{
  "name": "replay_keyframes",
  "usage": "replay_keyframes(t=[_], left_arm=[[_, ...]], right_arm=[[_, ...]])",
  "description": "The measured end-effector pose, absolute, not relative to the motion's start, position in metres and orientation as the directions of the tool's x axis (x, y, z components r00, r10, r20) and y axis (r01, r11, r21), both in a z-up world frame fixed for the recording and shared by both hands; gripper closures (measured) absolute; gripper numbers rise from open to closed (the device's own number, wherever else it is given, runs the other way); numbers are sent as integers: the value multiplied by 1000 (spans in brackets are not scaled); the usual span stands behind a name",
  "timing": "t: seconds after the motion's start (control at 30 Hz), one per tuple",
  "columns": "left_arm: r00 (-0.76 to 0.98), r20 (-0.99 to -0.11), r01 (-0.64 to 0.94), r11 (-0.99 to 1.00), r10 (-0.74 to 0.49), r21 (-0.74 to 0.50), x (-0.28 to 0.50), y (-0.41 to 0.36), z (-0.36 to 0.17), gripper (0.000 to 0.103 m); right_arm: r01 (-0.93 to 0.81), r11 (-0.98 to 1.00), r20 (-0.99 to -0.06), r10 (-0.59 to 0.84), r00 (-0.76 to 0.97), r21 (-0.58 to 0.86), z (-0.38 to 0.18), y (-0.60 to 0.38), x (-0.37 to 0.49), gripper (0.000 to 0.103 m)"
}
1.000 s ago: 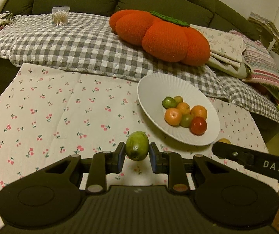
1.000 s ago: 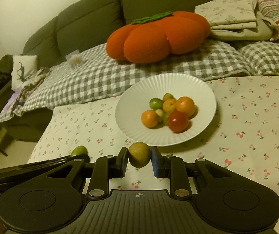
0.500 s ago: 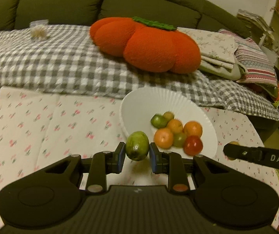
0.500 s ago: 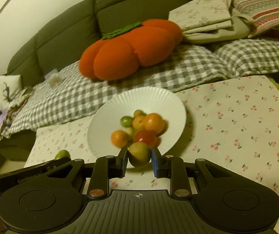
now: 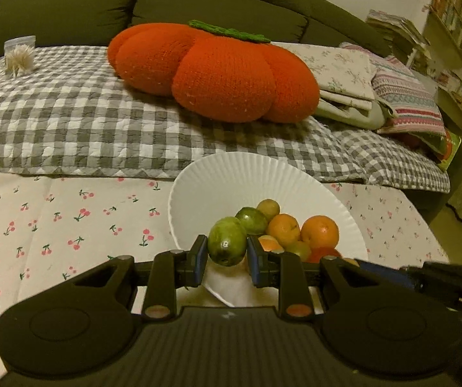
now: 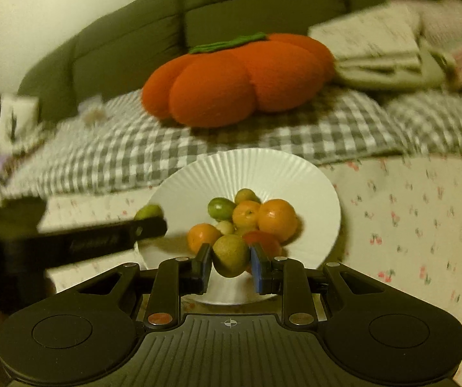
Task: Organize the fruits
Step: 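Carry both fruits onto the white plate and open both tools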
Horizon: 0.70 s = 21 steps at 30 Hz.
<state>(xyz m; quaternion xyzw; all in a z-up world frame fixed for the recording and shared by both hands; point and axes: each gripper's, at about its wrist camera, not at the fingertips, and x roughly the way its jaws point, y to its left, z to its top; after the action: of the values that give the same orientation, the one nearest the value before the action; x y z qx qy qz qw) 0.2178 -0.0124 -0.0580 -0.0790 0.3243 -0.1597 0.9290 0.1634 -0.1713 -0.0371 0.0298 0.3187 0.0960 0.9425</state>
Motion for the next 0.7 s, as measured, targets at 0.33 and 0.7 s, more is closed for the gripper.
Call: replay_keyframes(t=[0.33,0.7], left_arm=[[748,-561,256,933,-356,-252,216,-12,-57,56],[754,-559,202,932,-344,-300,207,7,-50,57]], right_arm=[[-232,962,-546,120,829,-142,-52,-142,158,77],[-165,986,-528,150,836,19,-33,-171,160,74]])
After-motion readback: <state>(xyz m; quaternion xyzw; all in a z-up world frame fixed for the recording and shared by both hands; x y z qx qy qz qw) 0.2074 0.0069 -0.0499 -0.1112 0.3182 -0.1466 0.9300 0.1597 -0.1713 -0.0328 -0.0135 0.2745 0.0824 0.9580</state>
